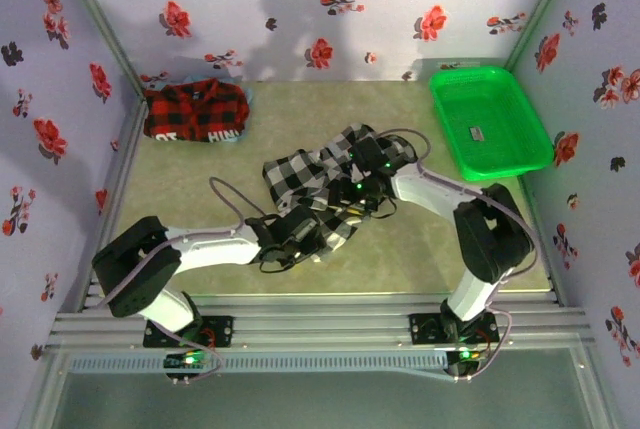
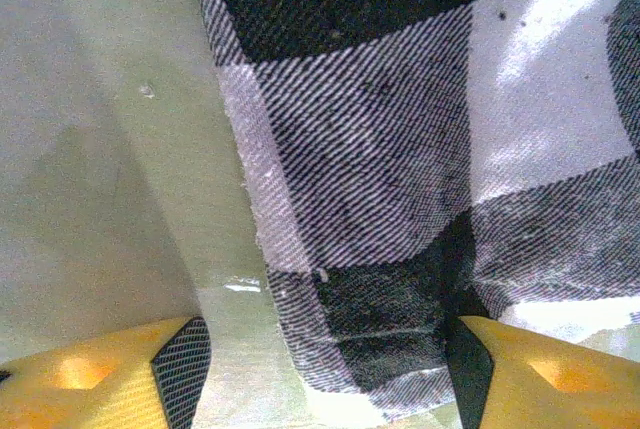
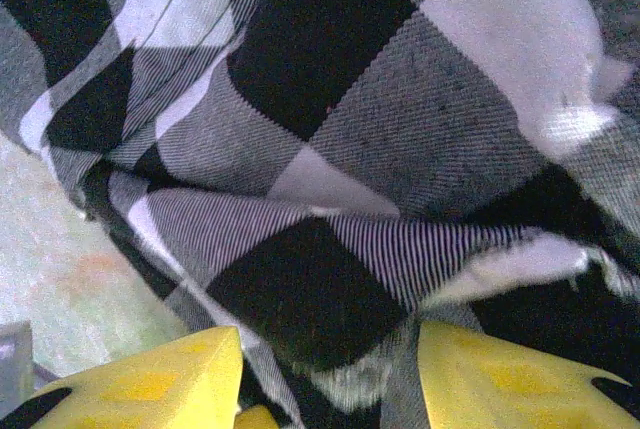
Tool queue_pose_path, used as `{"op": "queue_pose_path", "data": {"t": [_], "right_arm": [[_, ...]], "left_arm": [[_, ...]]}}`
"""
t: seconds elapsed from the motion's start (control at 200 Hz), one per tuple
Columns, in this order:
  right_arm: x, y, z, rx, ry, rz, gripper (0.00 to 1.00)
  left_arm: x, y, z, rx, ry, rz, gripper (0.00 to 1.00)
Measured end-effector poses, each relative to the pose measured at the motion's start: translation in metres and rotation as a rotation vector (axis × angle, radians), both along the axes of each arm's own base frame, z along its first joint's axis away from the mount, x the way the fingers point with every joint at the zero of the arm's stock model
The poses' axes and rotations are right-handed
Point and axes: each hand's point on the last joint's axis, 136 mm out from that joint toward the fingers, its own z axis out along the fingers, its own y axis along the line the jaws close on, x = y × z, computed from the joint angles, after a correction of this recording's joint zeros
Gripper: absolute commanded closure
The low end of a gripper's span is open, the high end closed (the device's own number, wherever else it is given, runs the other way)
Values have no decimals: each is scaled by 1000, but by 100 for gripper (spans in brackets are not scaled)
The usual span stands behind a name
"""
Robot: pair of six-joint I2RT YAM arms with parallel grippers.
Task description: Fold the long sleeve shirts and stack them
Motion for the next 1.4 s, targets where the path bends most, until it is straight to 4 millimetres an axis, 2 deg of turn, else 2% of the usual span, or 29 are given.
{"op": "queue_pose_path", "data": {"t": [0.125,0.245,0.325,0.54,0.71,0.83,0.965,1.035,1.105,1.205,1.31,1.4], "right_arm": [[5,6,-14,8,19,-15,47],[12,14,-17,35,28,-33,46],[20,23,-8,78,18,-54,46],[55,44,33,250,-34,-121,44],[90,30,46,343,-49,-241,44],[116,8,39,377,-45,-353,44],[127,-12,31,367,-32,-413,44],[124,-16,31,334,-41,-387,44],[110,-19,32,268,-52,-327,45],[88,-23,49,174,-113,-206,51],[60,-22,69,131,-183,-88,58],[35,-21,67,96,-204,-7,61]], "left_arm": [[-1,0,-1,-1,-2,7,32],[-1,0,-2,4,-10,13,33],[-2,1,-3,6,-16,14,34],[-3,2,-5,13,-32,15,36],[-4,3,-5,3,-46,17,37],[-4,3,-4,-13,-54,23,37],[-4,3,-1,-34,-65,27,34],[-4,3,2,-48,-70,30,31],[-5,2,5,-64,-74,31,28],[-17,10,10,-57,-56,18,25],[-20,19,29,-82,-66,29,24],[-9,28,46,-118,-89,70,23]]}}
